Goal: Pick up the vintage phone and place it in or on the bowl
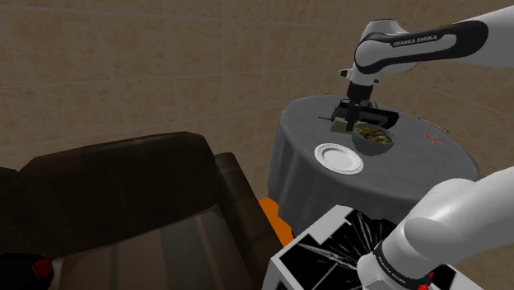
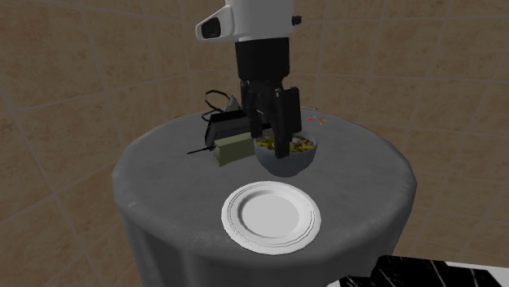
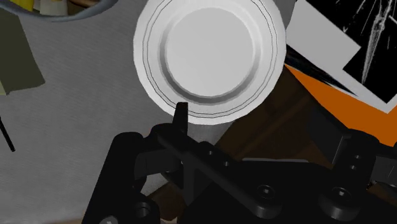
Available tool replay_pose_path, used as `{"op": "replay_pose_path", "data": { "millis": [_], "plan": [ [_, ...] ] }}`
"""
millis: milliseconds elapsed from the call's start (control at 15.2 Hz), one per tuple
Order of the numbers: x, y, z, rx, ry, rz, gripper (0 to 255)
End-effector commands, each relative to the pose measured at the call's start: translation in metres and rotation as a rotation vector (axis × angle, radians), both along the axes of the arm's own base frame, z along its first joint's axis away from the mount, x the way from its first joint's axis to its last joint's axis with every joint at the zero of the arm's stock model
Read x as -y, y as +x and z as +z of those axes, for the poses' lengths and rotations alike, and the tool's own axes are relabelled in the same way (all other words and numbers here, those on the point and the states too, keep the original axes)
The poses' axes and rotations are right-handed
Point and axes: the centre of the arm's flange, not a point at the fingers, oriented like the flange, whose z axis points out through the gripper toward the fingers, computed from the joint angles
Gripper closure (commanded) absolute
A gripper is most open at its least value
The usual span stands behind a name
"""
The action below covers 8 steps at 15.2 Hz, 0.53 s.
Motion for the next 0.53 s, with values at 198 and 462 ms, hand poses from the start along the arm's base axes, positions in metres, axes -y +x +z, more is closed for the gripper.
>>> {"op": "replay_pose_path", "data": {
  "millis": [198, 462],
  "plan": [
    [0.053, 0.027, -0.022, 0.003, 0.004, 0.1, 0],
    [0.095, 0.054, -0.04, 0.005, 0.009, 0.175, 0]
  ]
}}
